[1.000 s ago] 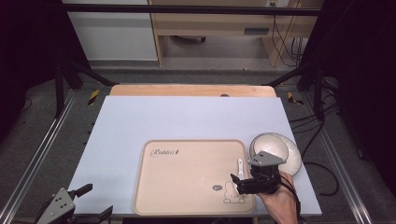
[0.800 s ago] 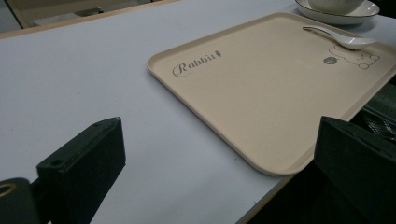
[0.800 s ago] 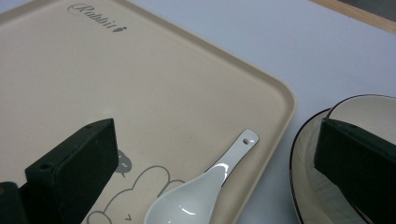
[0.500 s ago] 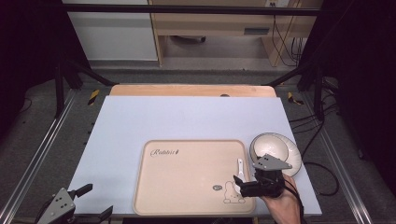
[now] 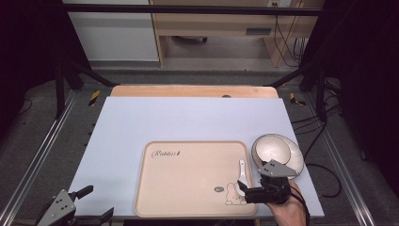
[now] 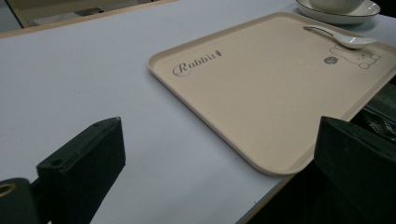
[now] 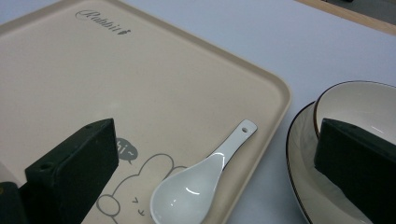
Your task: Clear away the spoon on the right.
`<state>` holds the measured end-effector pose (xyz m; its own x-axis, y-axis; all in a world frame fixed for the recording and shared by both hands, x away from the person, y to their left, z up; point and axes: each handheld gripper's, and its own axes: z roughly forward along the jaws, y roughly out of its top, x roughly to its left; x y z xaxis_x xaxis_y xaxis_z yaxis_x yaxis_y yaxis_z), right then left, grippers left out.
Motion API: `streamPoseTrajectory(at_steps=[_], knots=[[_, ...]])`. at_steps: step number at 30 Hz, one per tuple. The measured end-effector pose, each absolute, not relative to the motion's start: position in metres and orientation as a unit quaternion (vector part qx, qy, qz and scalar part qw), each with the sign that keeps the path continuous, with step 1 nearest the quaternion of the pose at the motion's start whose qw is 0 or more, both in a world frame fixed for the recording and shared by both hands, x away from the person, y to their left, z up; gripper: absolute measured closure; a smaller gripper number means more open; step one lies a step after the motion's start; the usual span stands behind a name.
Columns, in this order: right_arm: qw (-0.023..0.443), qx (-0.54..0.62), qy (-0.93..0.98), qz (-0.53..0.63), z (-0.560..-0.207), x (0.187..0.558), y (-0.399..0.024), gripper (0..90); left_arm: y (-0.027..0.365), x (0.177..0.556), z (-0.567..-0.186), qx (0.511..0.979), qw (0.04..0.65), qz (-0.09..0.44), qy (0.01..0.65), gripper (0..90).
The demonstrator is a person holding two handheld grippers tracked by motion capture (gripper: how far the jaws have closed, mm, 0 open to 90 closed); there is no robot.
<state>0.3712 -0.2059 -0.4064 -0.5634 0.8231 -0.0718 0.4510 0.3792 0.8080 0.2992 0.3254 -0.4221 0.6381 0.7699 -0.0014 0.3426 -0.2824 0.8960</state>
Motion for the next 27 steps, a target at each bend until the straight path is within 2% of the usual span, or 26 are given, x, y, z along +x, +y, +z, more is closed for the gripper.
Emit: streamPoseTrajectory(at_steps=[27], knots=[[0.248,0.409,0.784,0.396,-0.406,0.350,-0.222,0.1,0.325,0.299,-0.422,0.769,0.476,0.225,0.362,1.5]])
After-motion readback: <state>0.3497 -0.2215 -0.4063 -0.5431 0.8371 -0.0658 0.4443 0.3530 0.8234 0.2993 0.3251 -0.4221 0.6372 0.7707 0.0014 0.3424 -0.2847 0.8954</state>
